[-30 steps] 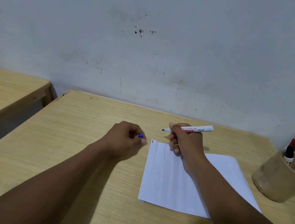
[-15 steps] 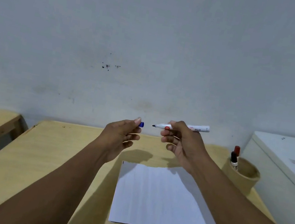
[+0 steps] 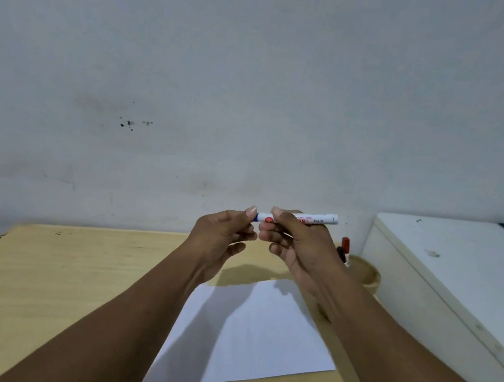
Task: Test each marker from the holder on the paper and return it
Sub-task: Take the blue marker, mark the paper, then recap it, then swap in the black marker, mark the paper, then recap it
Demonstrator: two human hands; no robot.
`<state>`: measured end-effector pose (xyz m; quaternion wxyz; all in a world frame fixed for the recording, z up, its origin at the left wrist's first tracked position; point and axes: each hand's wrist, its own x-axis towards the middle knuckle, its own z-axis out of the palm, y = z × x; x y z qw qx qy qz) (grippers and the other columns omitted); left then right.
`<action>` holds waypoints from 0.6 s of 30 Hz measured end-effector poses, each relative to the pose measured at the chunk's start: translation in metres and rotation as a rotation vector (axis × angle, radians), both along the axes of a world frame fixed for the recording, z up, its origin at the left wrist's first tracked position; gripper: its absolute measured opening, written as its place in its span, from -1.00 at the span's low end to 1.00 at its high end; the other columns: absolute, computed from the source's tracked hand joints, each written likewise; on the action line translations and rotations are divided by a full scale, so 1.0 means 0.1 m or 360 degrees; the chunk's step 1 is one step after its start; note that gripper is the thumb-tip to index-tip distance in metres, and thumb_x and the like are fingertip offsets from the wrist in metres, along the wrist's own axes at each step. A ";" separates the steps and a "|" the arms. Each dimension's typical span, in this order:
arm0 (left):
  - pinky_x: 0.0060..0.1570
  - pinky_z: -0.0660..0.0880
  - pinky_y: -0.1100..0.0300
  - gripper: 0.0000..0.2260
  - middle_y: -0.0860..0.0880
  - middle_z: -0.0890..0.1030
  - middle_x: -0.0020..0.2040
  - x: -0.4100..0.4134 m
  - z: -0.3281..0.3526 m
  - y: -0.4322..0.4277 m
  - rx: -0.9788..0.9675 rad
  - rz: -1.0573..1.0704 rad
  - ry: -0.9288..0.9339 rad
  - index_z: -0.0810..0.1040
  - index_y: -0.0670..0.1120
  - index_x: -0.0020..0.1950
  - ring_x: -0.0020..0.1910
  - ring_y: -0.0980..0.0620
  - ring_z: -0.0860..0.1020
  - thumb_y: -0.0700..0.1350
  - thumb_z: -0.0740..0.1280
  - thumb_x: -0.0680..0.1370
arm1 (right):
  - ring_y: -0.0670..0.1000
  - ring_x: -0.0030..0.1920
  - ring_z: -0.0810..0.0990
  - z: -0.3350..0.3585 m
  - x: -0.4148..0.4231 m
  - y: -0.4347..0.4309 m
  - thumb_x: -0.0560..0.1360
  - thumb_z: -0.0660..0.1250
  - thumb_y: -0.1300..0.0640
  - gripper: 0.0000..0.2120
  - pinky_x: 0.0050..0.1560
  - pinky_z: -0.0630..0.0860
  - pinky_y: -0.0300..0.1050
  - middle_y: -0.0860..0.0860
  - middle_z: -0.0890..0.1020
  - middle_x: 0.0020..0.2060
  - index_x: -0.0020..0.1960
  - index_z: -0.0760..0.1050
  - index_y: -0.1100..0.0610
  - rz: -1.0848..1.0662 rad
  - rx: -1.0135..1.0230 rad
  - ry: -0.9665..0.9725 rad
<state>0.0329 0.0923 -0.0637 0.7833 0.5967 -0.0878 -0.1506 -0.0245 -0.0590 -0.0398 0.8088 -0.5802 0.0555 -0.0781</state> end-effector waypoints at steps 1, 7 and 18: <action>-0.05 0.48 0.14 -0.82 0.02 0.67 -0.27 0.00 0.02 -0.04 0.0032 -0.0006 -0.0048 0.72 -0.08 -0.10 -0.10 -0.01 0.66 0.03 0.50 0.50 | 0.01 -0.40 0.67 0.04 -0.03 -0.06 0.58 0.43 0.09 -0.84 -0.43 0.46 -0.20 0.15 0.72 -0.24 -0.07 0.62 0.19 0.0022 -0.0060 0.0022; -0.14 0.55 0.14 -0.82 -0.06 0.72 -0.22 0.03 0.32 -0.34 0.0129 0.0038 -0.0351 0.70 -0.13 -0.08 -0.18 -0.03 0.72 -0.01 0.50 0.53 | -0.05 -0.67 0.37 0.37 -0.24 -0.77 0.56 0.26 -0.35 -0.46 -0.62 0.17 -0.29 0.15 0.66 -0.38 0.05 0.58 0.15 -0.0563 -0.0401 0.0240; -0.26 0.50 0.21 -0.78 -0.11 0.74 -0.24 -0.16 0.47 -1.10 0.1044 -0.0111 -0.1218 0.71 -0.15 -0.13 -0.27 0.03 0.64 0.01 0.56 0.46 | 0.02 -0.55 0.46 0.00 -0.63 -1.53 0.61 0.33 0.01 -0.68 -0.51 0.29 -0.22 0.12 0.67 -0.40 0.02 0.62 0.29 -0.0865 -0.1069 0.0402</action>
